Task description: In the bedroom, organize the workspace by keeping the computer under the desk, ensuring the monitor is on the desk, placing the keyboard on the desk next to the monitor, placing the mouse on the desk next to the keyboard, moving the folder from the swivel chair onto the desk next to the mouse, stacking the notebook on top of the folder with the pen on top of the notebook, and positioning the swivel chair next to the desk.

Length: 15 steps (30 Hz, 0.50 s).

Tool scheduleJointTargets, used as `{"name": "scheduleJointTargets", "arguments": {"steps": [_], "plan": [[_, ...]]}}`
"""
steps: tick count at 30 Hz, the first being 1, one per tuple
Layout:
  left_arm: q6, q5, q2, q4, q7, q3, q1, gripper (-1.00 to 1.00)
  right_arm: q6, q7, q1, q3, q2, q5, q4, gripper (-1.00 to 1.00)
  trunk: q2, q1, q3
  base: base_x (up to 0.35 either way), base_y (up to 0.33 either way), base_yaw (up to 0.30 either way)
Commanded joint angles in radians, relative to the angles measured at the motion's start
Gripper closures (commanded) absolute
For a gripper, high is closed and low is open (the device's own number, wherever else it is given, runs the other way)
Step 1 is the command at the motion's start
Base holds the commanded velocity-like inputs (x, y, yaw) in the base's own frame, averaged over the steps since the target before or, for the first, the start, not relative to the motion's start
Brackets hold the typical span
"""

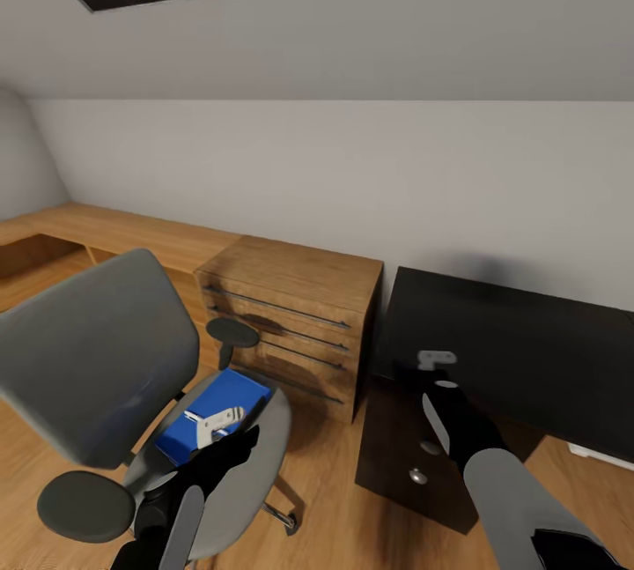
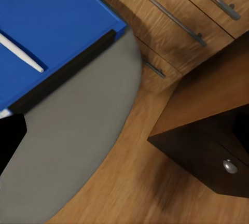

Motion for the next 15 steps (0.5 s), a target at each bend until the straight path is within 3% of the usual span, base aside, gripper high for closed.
{"name": "scheduleJointTargets", "arguments": {"steps": [1,7,15], "plan": [[0.004,0.01,-0.001,-0.001,0.007,0.001,-0.001,-1.0,0.006,0.002,0.0,-0.005,0.002,0.009,-0.002,1.0,-0.001,0.0,-0.001,0.0,0.0,0.141],[0.004,0.01,-0.002,-0.001,0.007,-0.001,0.0,-1.0,0.005,0.0,0.0,-0.005,0.002,0.008,-0.002,1.0,-0.001,0.0,-0.001,0.0,0.0,0.144],[0.004,0.01,-0.002,0.0,0.007,-0.003,-0.001,-1.0,0.005,0.0,0.0,-0.005,0.002,0.008,-0.002,1.0,-0.001,0.0,-0.001,0.0,0.0,0.018]]}}
